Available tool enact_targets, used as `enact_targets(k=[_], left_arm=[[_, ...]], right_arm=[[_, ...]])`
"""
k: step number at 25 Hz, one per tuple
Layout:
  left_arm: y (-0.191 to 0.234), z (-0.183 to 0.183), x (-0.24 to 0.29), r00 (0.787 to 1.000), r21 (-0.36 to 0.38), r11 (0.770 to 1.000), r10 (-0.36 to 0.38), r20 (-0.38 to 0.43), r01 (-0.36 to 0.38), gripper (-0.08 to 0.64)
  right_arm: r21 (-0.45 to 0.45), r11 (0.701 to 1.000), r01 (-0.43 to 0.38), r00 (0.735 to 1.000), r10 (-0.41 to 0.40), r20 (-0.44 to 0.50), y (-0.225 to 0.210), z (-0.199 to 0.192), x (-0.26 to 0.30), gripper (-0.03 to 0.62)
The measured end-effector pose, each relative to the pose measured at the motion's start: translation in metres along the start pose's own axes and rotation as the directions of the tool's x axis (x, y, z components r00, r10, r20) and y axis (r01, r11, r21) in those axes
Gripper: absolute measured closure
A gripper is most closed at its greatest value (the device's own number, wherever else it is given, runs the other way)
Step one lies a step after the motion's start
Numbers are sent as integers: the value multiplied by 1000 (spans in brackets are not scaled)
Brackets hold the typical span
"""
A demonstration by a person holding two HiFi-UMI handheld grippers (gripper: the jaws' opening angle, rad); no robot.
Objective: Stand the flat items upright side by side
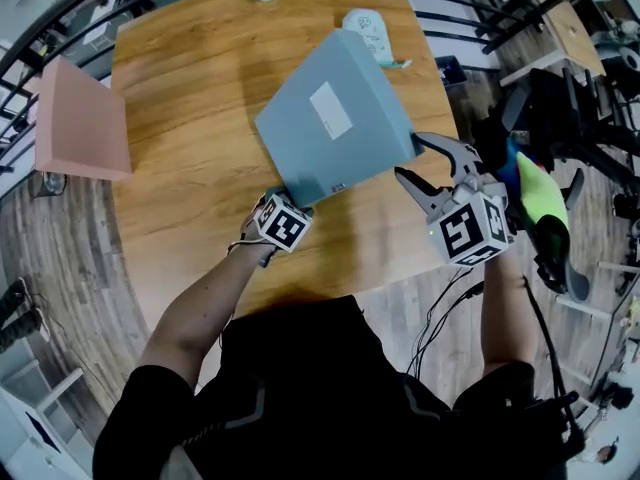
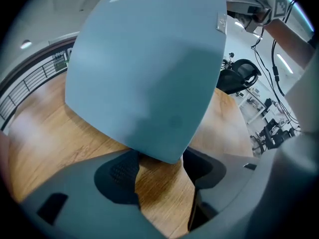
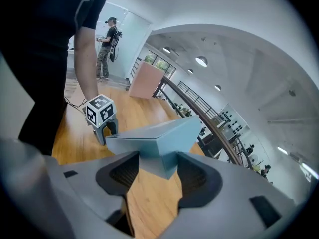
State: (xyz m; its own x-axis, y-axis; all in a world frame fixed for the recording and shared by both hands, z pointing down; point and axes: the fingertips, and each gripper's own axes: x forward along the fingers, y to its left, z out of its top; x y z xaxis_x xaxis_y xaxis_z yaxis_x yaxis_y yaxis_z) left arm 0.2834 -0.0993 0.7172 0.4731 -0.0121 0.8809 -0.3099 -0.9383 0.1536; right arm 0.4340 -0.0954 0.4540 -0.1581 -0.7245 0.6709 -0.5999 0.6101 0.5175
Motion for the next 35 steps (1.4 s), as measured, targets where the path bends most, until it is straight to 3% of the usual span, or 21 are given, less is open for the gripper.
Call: enact_targets(k=[9, 14, 23, 27, 32, 35], left_arm=[[-4, 4, -4, 998, 10, 998, -56, -17, 56, 268], [-7, 4, -8, 994, -7, 995, -101, -30, 101, 268], [3, 22, -37, 994, -18, 999, -46, 102, 48, 268], [5, 30, -67, 979, -98, 994, -36, 200, 57, 268], [17, 21, -110, 965, -93, 996, 25, 260, -1, 268], [26, 16, -144, 946, -124, 992, 61, 318, -22, 268]], right_arm=[[-219, 976, 20, 1000, -20, 5, 2, 63, -1, 347], [-267, 964, 2, 1000, -4, -7, 0, 68, 6, 347], [-332, 943, 8, 998, 10, 54, 16, 87, 15, 354], [-335, 942, 12, 997, 16, 80, 22, 100, 14, 354], [-360, 932, 27, 995, 9, 98, 32, 114, 17, 354], [-364, 931, 33, 995, 4, 101, 38, 123, 18, 351]])
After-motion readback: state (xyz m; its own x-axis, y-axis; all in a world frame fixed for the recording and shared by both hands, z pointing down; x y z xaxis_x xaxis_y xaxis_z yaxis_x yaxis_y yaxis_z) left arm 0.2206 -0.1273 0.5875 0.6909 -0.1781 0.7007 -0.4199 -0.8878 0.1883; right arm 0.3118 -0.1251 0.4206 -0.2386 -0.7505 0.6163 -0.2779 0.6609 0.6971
